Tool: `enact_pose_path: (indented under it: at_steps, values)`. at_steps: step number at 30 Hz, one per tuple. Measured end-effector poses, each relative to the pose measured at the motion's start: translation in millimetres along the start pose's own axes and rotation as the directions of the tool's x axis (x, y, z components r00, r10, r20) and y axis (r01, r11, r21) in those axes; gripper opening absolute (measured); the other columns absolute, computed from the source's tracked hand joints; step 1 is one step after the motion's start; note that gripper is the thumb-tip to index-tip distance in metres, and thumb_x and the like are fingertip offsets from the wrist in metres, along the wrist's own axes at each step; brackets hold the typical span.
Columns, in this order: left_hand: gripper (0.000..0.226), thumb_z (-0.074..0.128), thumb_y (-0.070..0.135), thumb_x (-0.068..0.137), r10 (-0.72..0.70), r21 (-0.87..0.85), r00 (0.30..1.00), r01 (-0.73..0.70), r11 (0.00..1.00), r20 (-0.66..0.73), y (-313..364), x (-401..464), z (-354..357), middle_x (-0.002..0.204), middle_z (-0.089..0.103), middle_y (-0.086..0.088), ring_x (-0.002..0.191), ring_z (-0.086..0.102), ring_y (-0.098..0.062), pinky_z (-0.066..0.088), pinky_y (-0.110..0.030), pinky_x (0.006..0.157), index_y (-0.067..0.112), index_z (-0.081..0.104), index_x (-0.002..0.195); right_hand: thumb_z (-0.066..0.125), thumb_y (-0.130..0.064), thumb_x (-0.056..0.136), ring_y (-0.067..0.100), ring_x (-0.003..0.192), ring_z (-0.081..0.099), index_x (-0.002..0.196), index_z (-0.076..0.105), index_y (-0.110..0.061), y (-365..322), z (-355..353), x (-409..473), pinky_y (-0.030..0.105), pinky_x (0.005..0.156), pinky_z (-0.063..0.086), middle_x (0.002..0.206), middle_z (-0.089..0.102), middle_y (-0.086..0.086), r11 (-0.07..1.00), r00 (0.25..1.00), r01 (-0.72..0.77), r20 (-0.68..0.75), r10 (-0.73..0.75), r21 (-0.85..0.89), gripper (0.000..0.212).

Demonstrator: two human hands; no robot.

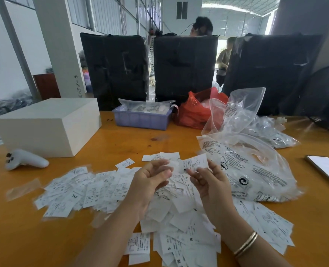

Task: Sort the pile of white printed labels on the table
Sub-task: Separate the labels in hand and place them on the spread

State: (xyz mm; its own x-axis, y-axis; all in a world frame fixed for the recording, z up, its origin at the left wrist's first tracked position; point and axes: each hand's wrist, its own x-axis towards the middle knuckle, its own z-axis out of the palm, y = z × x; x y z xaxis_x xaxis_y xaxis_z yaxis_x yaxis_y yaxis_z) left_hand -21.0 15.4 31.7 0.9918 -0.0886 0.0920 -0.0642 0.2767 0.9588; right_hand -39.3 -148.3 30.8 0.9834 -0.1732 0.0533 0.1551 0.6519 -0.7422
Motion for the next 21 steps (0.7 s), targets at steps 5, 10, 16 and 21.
enact_pose_path:
  at_steps: [5, 10, 16, 21]
  values:
    - [0.029, 0.068, 0.001, 0.082, 0.018, 0.024, 1.000, -0.018, 1.000, 0.008, -0.8, -0.7, 0.4, 0.099, 0.074, 0.001, 0.093, 0.070, -0.013, 0.053, -0.017, 0.067, 0.027, 0.072, 0.094, 0.061, 0.006, 0.079, 0.020, 0.072, 0.070, 0.079, 0.065, -0.009, -1.0, 2.4, -1.2, 0.020, 0.057, 0.054, 0.071, 0.067, 0.010, 0.999, 0.999, -0.035, 0.012, 0.035, 0.021, 0.015]
    - [0.031, 0.062, -0.003, 0.086, 0.050, 0.014, 0.999, -0.051, 0.999, 0.015, -2.6, -1.4, 2.1, 0.099, 0.074, -0.002, 0.093, 0.071, -0.017, 0.053, -0.016, 0.070, 0.023, 0.069, 0.103, 0.068, -0.006, 0.074, 0.021, 0.068, 0.070, 0.072, 0.056, -0.014, -1.2, 2.1, -2.7, 0.020, 0.054, 0.053, 0.057, 0.059, 0.006, 0.999, 0.999, -0.036, -0.017, 0.036, -0.003, 0.015]
    - [0.026, 0.059, 0.000, 0.090, 0.049, -0.049, 0.999, -0.049, 0.998, -0.008, 0.2, -0.7, 2.2, 0.099, 0.075, -0.004, 0.092, 0.072, -0.018, 0.053, -0.015, 0.068, 0.017, 0.067, 0.107, 0.064, -0.002, 0.082, 0.024, 0.069, 0.070, 0.077, 0.054, -0.011, -0.2, 3.3, -5.0, 0.022, 0.055, 0.054, 0.061, 0.060, 0.010, 0.996, 0.999, 0.002, -0.046, -0.006, -0.087, 0.015]
    - [0.017, 0.061, 0.009, 0.090, 0.070, -0.020, 0.997, -0.070, 0.997, -0.013, 2.8, -2.3, 2.5, 0.096, 0.075, -0.003, 0.092, 0.072, -0.017, 0.054, -0.016, 0.070, 0.017, 0.072, 0.100, 0.063, -0.002, 0.085, 0.024, 0.069, 0.070, 0.077, 0.054, -0.011, -1.8, 6.0, -8.2, 0.022, 0.055, 0.054, 0.062, 0.061, 0.010, 0.994, 0.999, 0.033, -0.038, -0.037, -0.106, 0.015]
